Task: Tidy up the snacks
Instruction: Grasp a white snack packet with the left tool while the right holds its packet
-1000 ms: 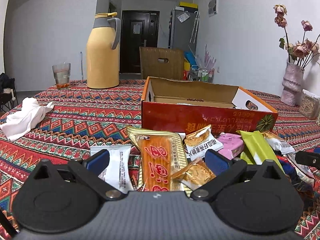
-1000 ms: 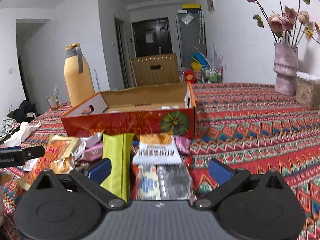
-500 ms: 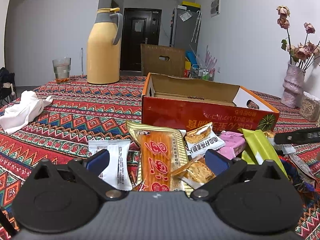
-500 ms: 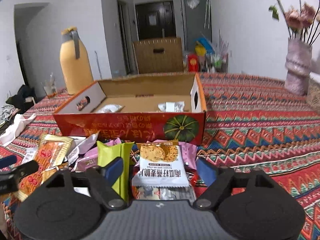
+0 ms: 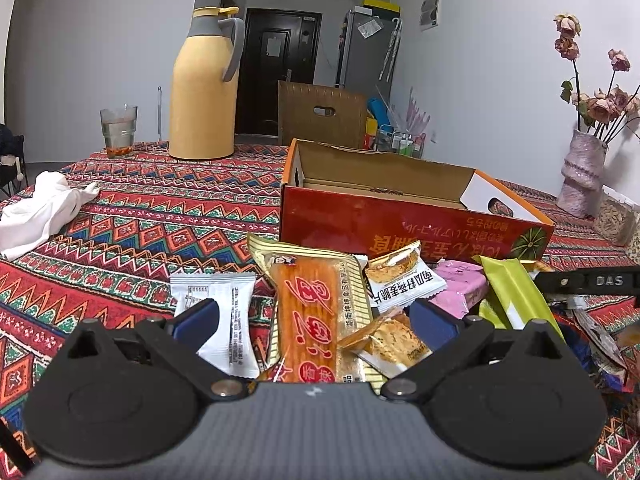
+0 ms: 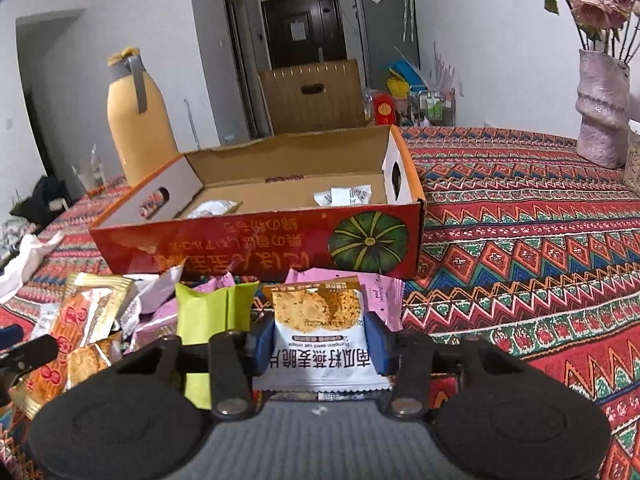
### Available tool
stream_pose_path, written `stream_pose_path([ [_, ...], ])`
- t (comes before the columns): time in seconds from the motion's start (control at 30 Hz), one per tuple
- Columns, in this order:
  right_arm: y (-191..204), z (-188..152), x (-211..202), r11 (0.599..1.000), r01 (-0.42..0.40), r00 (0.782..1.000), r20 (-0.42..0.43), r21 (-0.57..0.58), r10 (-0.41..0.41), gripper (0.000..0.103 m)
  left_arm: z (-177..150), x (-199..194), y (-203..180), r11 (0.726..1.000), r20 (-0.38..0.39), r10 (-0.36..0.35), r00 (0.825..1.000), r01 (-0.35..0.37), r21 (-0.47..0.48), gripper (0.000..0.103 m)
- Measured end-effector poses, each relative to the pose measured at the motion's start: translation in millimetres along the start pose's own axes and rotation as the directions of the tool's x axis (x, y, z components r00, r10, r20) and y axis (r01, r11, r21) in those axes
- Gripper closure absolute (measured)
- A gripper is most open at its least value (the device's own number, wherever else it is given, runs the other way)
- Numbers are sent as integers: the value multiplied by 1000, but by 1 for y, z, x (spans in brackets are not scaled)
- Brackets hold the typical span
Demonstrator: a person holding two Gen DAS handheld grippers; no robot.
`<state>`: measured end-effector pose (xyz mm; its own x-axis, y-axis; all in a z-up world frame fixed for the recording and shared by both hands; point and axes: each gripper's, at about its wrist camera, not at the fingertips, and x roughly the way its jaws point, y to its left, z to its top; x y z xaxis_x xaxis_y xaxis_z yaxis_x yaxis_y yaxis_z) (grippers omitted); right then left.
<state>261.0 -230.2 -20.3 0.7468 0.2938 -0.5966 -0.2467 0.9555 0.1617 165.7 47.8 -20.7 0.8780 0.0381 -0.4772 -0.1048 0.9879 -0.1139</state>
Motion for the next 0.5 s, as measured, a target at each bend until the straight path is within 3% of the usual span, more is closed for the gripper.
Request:
stream_pose_path([
  [0.13,-2,-10,-22,1000,-5,994,112,14,4,58,0,1,0,1000,-3,1,1000,-1,0,0],
  [0.3,-12,-20,-50,998,18,969,244,53,-31,58,-1,1,-1,1000,-5,7,1000,-7,2,0],
  [0.5,-30,-27,-52,993,27,962,268,118,-58,58,0,3,-2,1000,-15,26,1000,-26,8,0],
])
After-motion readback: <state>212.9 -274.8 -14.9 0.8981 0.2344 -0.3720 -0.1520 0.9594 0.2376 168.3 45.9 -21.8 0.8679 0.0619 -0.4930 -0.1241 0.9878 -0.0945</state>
